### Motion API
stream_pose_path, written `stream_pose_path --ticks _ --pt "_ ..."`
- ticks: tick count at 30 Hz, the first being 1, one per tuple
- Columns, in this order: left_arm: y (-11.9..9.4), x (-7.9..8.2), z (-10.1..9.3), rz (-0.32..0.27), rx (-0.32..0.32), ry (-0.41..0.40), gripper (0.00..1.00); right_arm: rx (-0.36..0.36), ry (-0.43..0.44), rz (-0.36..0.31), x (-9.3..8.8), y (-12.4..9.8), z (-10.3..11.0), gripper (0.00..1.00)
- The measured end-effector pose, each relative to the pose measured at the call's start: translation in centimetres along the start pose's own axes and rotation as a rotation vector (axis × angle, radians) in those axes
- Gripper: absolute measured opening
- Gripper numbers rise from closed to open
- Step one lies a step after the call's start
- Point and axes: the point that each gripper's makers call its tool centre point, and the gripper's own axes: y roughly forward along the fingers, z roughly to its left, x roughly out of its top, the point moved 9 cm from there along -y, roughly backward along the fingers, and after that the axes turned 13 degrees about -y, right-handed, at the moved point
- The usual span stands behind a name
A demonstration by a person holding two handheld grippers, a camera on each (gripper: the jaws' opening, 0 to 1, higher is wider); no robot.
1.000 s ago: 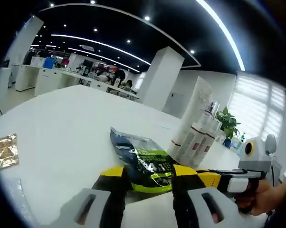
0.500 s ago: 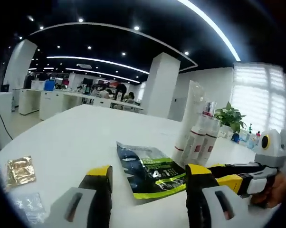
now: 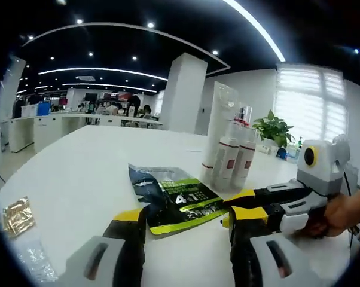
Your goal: Arrange the skincare products in the storage area until every visible bottle or jar stands upright without overlapping.
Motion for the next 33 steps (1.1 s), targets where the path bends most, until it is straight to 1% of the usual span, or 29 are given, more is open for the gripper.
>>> stream_pose_path --ticks 1,2,3,4,5,6,7,8,9,10,11,12,13,14,15,16,18,21,25,26,29,30,31,32,33 --pt "-0.2 0.1 -0.1 -0.012 -0.001 0.016 0.58 -0.002 -0.001 -0.015 0.1 0.0 -0.1 0.22" --pt "-0.4 0.3 -0.2 -0.039 0.01 0.075 0.58 -0.002 0.035 -0.018 0.1 0.0 -0.1 0.23" --pt "-0.6 0.4 -0.3 -0.065 0.011 0.119 0.57 -0.003 0.025 -0.016 0.1 0.0 -0.1 0.22" --pt "-0.8 0.7 -0.6 -0.109 0.001 0.158 0.56 -0.002 0.022 -0.016 0.1 -0.1 0.0 0.23" --pt "-1.0 0.8 -1.3 -0.147 -0.045 0.182 0.55 0.0 0.021 -0.017 0.1 -0.1 0.0 0.24" --pt "-0.9 0.7 -1.7 -0.137 -0.08 0.185 0.53 0.001 0.008 -0.016 0.1 -0.1 0.2 0.24" --pt "-0.8 0.1 -1.9 -0.085 -0.112 0.196 0.52 0.001 0.006 -0.016 0.1 -0.1 0.2 0.25" --pt "-0.6 0.1 -2.1 -0.077 -0.126 0.209 0.5 -0.001 -0.003 0.003 -0.1 -0.1 0.3 0.24" --pt "-0.5 0.1 -1.9 -0.064 -0.118 0.2 0.48 -0.015 -0.052 -0.006 0.0 -0.1 0.1 0.23" --pt "-0.5 0.1 -1.8 -0.064 -0.115 0.179 0.48 -0.008 -0.035 -0.004 -0.1 -0.1 0.2 0.22" --pt "-0.5 0.1 -1.6 -0.05 -0.109 0.12 0.48 -0.006 -0.03 -0.005 -0.1 -0.1 0.1 0.23" --pt "-0.4 0.1 -1.3 -0.031 -0.107 0.052 0.49 -0.003 -0.02 -0.008 0.0 -0.1 0.1 0.23" --pt "-0.3 0.0 -1.0 -0.015 -0.098 0.016 0.49 -0.003 -0.019 -0.008 -0.1 -0.1 0.1 0.23" --pt "-0.2 -0.1 -0.6 0.014 -0.085 -0.007 0.49 -0.004 -0.022 -0.007 0.0 -0.2 0.1 0.23" --pt "-0.1 -0.2 -0.5 0.025 -0.076 -0.007 0.49 -0.004 -0.038 -0.007 -0.1 -0.3 0.2 0.23" --pt "-0.2 0.0 -0.5 0.017 -0.089 -0.005 0.5 0.0 -0.042 -0.007 -0.1 -0.3 0.2 0.23" --pt "0.0 -0.2 -0.6 0.019 -0.094 -0.015 0.5 0.007 -0.055 -0.007 -0.1 -0.3 0.3 0.25" --pt "0.1 -0.3 -0.5 0.035 -0.083 -0.036 0.5 0.008 -0.079 -0.004 -0.1 -0.4 0.4 0.26" --pt "0.0 -0.5 -0.7 0.03 -0.074 -0.007 0.51 0.015 -0.106 0.0 0.0 -0.5 0.7 0.28" --pt "0.0 -0.4 -0.7 0.028 -0.075 -0.003 0.51 0.022 -0.133 0.003 0.0 -0.6 0.9 0.3" --pt "-0.1 -0.4 -0.9 0.017 -0.075 0.006 0.53 0.021 -0.14 0.001 0.0 -0.7 1.0 0.35" --pt "-0.2 -0.3 -0.9 0.0 -0.079 0.005 0.54 0.017 -0.15 -0.013 0.1 -0.9 0.9 0.35" --pt "-0.3 -0.1 -1.0 -0.015 -0.084 0.001 0.55 0.009 -0.166 -0.051 0.4 -1.2 1.0 0.35" --pt "-0.5 0.4 -1.2 -0.082 -0.094 0.005 0.57 -0.01 -0.176 -0.106 1.0 -1.7 1.1 0.36" --pt "-0.6 0.5 -1.3 -0.104 -0.103 0.023 0.58 -0.011 -0.192 -0.128 1.1 -1.9 1.2 0.36"
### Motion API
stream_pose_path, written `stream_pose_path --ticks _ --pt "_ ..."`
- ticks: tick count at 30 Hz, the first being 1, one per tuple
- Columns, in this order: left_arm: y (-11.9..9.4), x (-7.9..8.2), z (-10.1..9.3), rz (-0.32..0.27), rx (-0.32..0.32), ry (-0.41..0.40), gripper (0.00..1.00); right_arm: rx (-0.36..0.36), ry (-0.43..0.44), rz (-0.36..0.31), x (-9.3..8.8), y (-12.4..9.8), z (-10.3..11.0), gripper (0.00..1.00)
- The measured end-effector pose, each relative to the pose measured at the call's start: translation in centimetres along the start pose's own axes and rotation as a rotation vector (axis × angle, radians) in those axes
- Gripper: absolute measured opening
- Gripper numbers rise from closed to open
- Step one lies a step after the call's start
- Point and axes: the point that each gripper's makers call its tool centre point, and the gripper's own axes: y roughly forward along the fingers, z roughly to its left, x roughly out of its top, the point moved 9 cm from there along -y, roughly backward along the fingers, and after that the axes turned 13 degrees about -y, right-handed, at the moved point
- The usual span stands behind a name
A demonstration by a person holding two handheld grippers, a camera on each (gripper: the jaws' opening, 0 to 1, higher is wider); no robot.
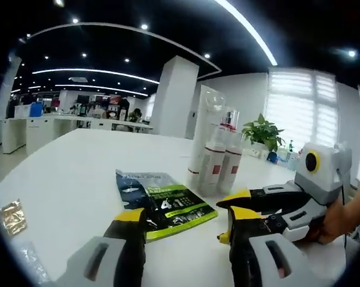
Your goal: Arrange the skincare products in the storage area until every visible bottle or jar stands upright without overlapping.
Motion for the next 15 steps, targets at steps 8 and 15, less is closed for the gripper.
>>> stream_pose_path --ticks 8,15 --pt "-0.6 0.2 0.1 -0.029 -0.002 -0.02 0.6 0.0 0.03 -0.043 0.3 -0.4 -0.1 0.4" --pt "-2.9 1.6 0.3 -0.037 0.065 -0.053 0.62 -0.008 0.038 -0.1 0.8 -0.7 0.2 0.4"
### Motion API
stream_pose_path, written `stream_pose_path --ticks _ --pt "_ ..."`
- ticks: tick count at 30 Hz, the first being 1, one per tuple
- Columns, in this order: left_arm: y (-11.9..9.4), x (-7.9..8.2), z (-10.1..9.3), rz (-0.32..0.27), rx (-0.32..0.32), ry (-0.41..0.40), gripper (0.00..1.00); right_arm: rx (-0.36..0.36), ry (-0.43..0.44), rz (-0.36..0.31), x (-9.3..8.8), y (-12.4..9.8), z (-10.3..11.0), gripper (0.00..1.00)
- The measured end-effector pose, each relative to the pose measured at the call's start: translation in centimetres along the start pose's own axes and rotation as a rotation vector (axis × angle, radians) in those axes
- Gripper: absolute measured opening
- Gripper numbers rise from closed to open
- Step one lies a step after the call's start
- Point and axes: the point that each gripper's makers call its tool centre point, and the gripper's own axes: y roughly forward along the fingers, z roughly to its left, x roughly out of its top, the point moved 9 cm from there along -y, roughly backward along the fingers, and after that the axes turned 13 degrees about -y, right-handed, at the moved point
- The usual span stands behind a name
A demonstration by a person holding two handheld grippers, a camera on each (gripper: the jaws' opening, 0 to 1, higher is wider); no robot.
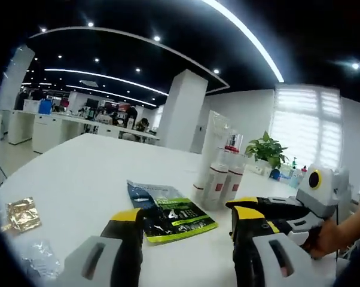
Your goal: Arrange the skincare products in the storage area until every visible bottle or jar stands upright without overlapping.
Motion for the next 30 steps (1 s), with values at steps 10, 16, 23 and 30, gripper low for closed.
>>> stream_pose_path --ticks 10,16,23,30 --pt "-5.9 8.1 6.9 0.052 0.331 0.192 0.53 -0.001 0.017 -0.029 0.5 -0.1 0.3 0.37" --pt "-7.4 8.2 11.2 0.271 0.467 0.314 0.54 -0.006 0.006 -0.029 0.5 -0.1 0.4 0.32" --pt "-6.2 7.9 12.7 0.388 0.332 0.29 0.59 0.009 0.009 -0.038 0.7 -0.1 0.5 0.29" --pt "-5.6 7.6 13.8 0.537 0.315 0.304 0.65 0.012 0.017 -0.029 0.5 -0.1 0.5 0.27"
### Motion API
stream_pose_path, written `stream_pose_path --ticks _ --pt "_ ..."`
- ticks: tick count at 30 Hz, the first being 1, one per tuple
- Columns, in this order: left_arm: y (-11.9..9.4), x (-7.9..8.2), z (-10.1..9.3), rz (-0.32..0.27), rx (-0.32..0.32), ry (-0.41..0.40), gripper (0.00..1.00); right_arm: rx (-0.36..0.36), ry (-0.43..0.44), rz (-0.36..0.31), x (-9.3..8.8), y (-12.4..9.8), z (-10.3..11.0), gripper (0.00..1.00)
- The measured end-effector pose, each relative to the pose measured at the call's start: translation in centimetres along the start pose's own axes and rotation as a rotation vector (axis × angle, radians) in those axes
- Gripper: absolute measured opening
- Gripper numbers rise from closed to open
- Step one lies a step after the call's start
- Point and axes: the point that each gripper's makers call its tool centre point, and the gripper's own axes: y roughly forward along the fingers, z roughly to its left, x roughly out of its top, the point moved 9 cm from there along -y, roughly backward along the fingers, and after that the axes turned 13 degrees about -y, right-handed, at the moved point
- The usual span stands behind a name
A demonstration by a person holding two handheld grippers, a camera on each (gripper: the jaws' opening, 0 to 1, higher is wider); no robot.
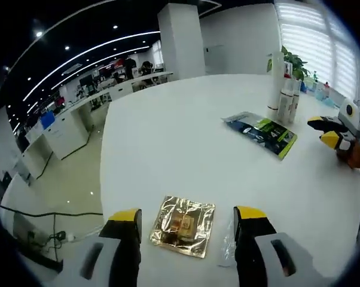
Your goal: Arrange the skincare products in the storage area until every visible bottle or jar stands upright without overlapping.
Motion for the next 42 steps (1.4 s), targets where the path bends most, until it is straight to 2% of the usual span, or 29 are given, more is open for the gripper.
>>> stream_pose_path --ticks 3,4,8,11,12,14,15,18,19,20,26,28,29,31,42 --pt "-0.1 0.2 0.2 0.039 -0.016 0.029 0.65 0.001 0.005 0.0 0.0 0.1 0.0 0.27" --pt "-0.3 0.2 0.3 0.075 -0.005 0.054 0.63 0.001 -0.002 0.003 0.0 0.1 0.0 0.27" --pt "-0.2 0.2 0.1 0.123 -0.021 -0.01 0.57 0.006 0.002 0.015 -0.1 0.2 0.1 0.27" --pt "-0.1 -0.2 0.3 0.185 -0.008 0.05 0.6 0.005 0.005 0.016 -0.1 0.1 0.1 0.27" --pt "-0.1 0.1 0.3 0.158 -0.016 0.022 0.58 0.006 0.003 0.017 -0.1 0.1 0.2 0.26" --pt "-0.1 0.2 1.0 0.191 -0.02 0.068 0.58 0.007 -0.001 0.019 -0.1 0.2 0.2 0.26" --pt "0.1 0.4 1.0 0.173 -0.021 0.043 0.58 0.007 -0.001 0.018 -0.1 0.2 0.2 0.26" --pt "0.3 0.3 1.0 0.199 -0.08 0.031 0.51 0.01 -0.02 0.048 -0.4 0.3 0.4 0.24" --pt "0.4 0.1 0.9 0.201 -0.101 -0.021 0.5 0.01 -0.022 0.046 -0.3 0.3 0.3 0.24" --pt "0.5 0.2 1.2 0.172 -0.095 -0.01 0.5 0.01 -0.022 0.044 -0.3 0.3 0.3 0.24" --pt "0.3 0.1 1.1 0.172 -0.101 0.002 0.5 0.01 -0.044 0.053 -0.4 0.3 0.3 0.23" --pt "0.0 -0.2 0.6 0.196 -0.113 -0.022 0.43 0.01 -0.045 0.055 -0.4 0.2 0.4 0.23" --pt "0.1 -0.2 0.2 0.177 -0.135 0.002 0.41 0.009 -0.048 0.058 -0.4 0.3 0.3 0.23" --pt "0.0 -0.3 0.3 0.172 -0.101 -0.035 0.41 0.004 -0.064 0.076 -0.6 0.3 0.3 0.23" --pt "0.3 -0.5 0.7 0.122 -0.095 -0.058 0.35 0.003 -0.086 0.081 -0.6 0.3 0.3 0.21"
